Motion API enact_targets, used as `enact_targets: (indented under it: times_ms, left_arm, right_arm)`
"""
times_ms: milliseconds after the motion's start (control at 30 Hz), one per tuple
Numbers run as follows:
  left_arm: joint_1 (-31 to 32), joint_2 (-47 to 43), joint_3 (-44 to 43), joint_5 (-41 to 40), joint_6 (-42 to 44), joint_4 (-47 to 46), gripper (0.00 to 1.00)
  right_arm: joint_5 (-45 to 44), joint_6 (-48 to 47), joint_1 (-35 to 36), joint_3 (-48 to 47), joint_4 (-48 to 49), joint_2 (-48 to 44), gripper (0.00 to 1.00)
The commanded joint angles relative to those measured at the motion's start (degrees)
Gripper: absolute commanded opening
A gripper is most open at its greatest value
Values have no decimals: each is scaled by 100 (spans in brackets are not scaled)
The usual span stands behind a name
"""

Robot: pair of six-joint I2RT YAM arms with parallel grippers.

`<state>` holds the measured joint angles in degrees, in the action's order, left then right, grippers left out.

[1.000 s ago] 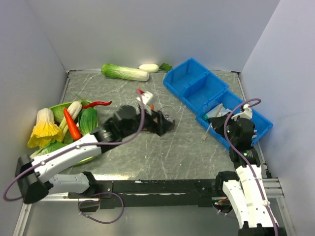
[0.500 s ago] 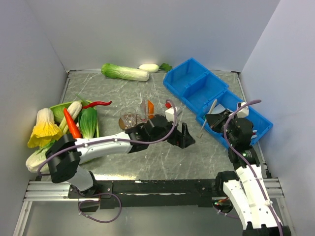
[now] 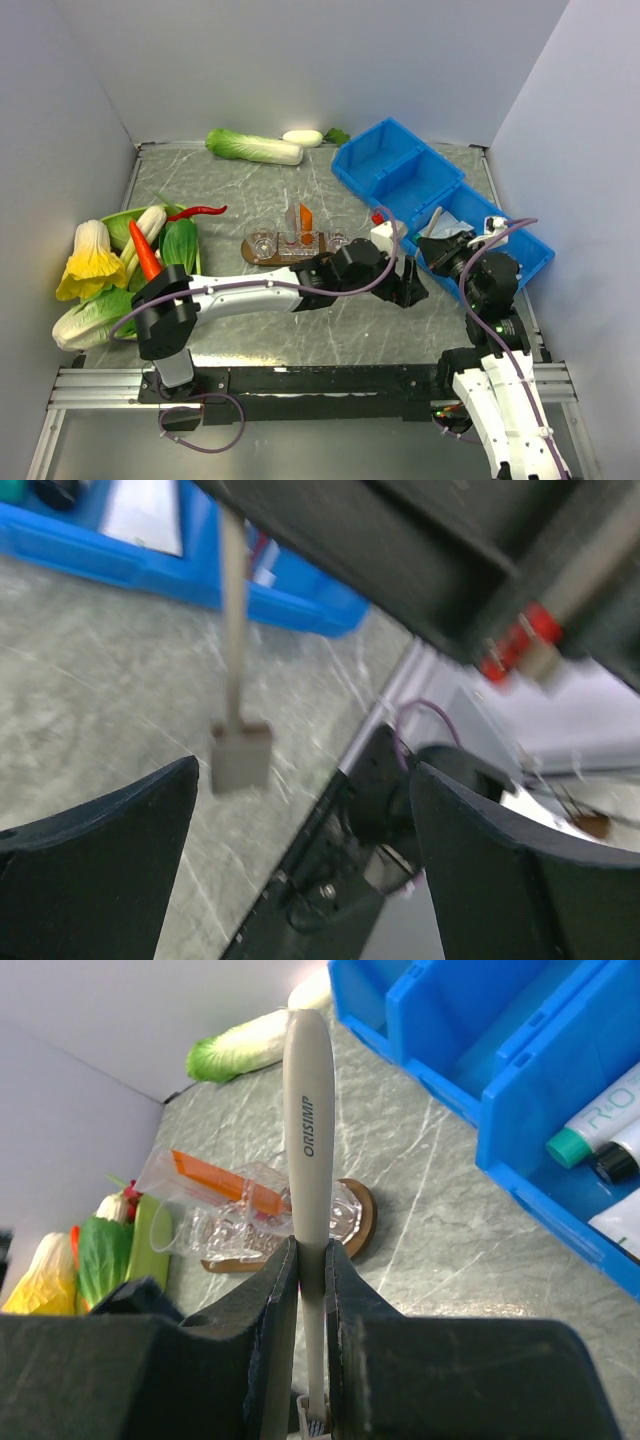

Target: Prepare toiletry sets of a toothbrush and toothpaste on the tray

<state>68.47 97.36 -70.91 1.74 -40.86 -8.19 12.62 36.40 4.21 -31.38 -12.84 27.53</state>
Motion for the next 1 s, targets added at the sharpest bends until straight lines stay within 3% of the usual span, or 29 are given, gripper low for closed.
enact_targets:
  times_ms: [0,67,300,533,833,867,933,967]
  left_arm:
    - [61,230,-624,-797,227,651,89]
    - [62,301,-695,-807,263,695,87]
    - [79,424,-749,-807,307,722,56]
    - [79,477,-740,-824,351,669,47]
    - [88,371,-546,-693,324,564,9]
    - [88,380,-581,-658,377,607,2]
    - [79,406,-625,-570,395,704,1]
    - [79,389,-643,-552,386,748,1]
  right_arm:
    - [197,16,36,-18,142,-11,0]
    - [223,51,45,8,211,7,0]
    - [241,130,36,123,238,-55,0]
    - [249,148,45,96,212,-19,0]
    - [91,78,36,149,98,15,0]
    - [83,51,45,158,89,24,4]
    - [74,-71,45,114,-7,68,10]
    - [56,-133,45,45,-60,86,18]
